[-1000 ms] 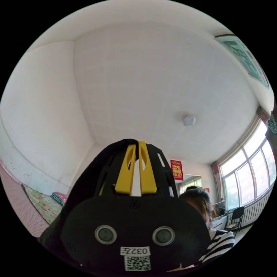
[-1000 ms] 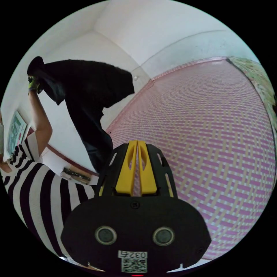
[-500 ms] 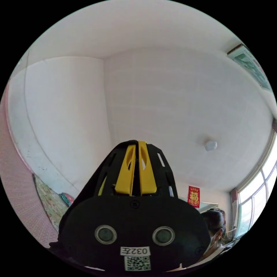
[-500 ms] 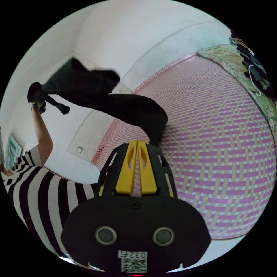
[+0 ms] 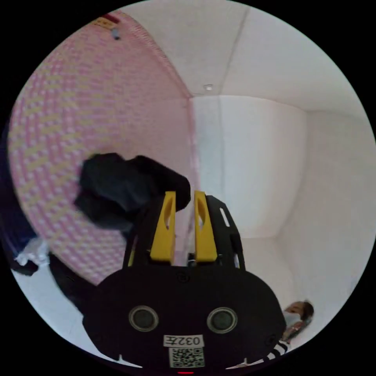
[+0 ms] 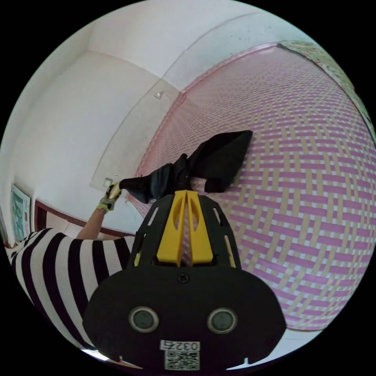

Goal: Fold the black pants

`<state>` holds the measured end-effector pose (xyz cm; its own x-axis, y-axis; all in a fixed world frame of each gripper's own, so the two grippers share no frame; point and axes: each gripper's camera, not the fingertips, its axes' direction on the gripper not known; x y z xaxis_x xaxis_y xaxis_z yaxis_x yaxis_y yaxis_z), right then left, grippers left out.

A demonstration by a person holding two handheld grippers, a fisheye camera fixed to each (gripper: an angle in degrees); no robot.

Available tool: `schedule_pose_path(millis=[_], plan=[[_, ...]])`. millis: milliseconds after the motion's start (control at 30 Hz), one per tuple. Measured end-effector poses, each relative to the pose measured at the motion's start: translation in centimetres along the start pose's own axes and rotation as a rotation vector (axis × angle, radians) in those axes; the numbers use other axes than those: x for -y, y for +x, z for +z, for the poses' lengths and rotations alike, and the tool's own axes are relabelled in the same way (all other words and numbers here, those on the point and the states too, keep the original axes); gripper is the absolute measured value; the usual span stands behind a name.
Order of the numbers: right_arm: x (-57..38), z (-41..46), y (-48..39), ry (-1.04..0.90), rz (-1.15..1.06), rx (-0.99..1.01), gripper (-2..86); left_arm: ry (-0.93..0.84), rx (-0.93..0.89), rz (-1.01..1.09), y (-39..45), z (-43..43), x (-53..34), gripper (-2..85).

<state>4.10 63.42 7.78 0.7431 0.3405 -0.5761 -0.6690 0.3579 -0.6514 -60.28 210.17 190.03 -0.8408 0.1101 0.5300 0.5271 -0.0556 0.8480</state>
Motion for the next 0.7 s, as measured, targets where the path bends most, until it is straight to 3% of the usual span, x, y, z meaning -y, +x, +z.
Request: schedule_pose_path(millis=[100, 200, 333, 500, 600, 700], plan=[[1.8, 1.5, -1.1, -0.055, -0.04, -0.004, -1.0, 0.107, 0.407, 0.01, -1.9, -2.2, -0.4, 9.2], [2.9, 2.6, -1.6, -0.079, -0.058, 0.002, -1.0, 0.231, 0.677, 0.096, -0.5, -1.2, -3.6, 9.1], [3.9, 3.9, -1.7, -0.118, -0.064, 0.024, -1.0, 0.168, 0.642, 0.289, 2.0, 5.2, -9.1, 9.0], [6.3, 5.7, -1.9, -0.189, -0.106, 0.056, -1.0, -0.28, 0.583, 0.613, 6.3, 20.0, -16.5, 10.2], [7.7, 6.5, -2.2, -0.227, -0.145, 0.073, -1.0, -0.477, 0.59, 0.504, 4.4, 25.5, -16.1, 14.0], [8.8, 6.9, -1.8, -0.255, -0.171, 0.083, -1.0, -0.553, 0.601, 0.344, 2.3, 28.2, -14.4, 16.5]])
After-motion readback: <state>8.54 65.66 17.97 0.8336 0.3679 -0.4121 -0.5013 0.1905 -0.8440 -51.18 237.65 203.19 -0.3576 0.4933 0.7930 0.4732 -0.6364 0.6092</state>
